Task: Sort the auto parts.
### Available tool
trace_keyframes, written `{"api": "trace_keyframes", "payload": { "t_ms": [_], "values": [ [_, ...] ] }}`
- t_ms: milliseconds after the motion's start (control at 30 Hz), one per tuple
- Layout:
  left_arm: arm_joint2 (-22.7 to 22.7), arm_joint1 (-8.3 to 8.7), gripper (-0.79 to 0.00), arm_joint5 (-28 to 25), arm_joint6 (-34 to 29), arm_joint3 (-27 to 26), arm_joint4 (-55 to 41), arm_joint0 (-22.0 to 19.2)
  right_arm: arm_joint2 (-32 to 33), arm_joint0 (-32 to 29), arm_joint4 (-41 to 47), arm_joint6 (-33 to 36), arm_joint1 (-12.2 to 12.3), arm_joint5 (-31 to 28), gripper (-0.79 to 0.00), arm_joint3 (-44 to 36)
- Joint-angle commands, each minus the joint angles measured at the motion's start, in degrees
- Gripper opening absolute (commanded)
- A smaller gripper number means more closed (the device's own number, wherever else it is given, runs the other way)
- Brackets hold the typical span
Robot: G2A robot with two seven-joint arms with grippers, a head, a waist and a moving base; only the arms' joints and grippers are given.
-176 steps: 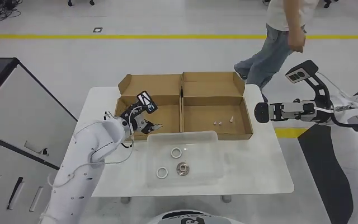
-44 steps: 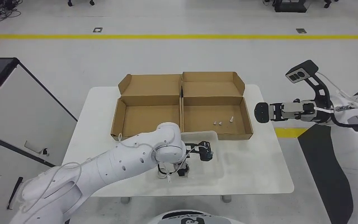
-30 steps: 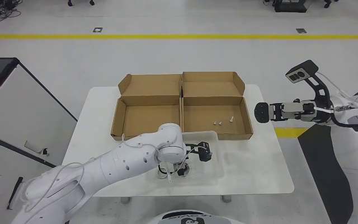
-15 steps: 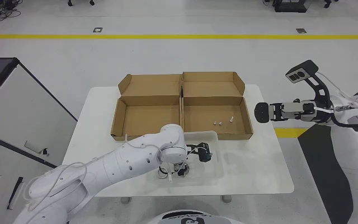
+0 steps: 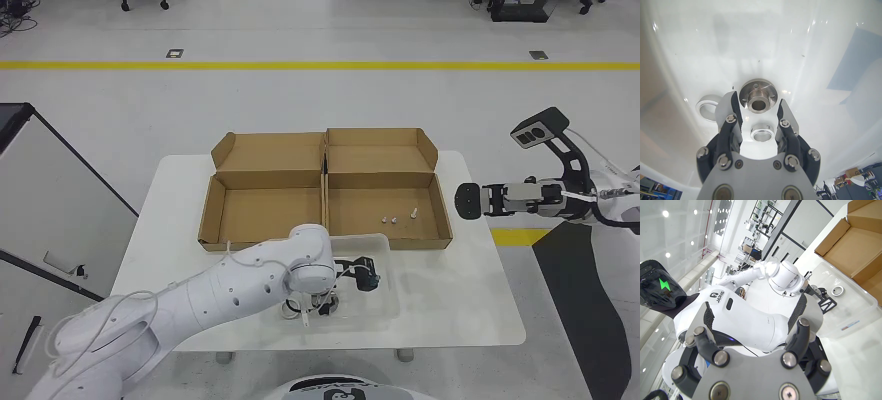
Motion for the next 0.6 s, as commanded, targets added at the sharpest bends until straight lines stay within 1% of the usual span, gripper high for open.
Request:
{"api": "trace_keyframes", "payload": {
  "t_ms": [0,300,400,567],
  "values": [
    [0.0,-0.05,-0.336,0.0,0.0,0.0,0.1,0.1,0.0,0.0,0.0,0.0,0.0,0.0,0.0,0.0],
    [0.0,-0.33,-0.336,-0.3,0.4,0.6,0.3,0.3,0.0,0.0,0.0,0.0,0.0,0.0,0.0,0.0],
    [-0.1,-0.43,-0.388,-0.3,0.5,0.8,0.5,0.3,0.0,0.0,0.0,0.0,0.0,0.0,0.0,0.0],
    [-0.3,-0.52,-0.406,-0.2,0.5,0.9,0.6,0.3,0.0,0.0,0.0,0.0,0.0,0.0,0.0,0.0]
  ]
}}
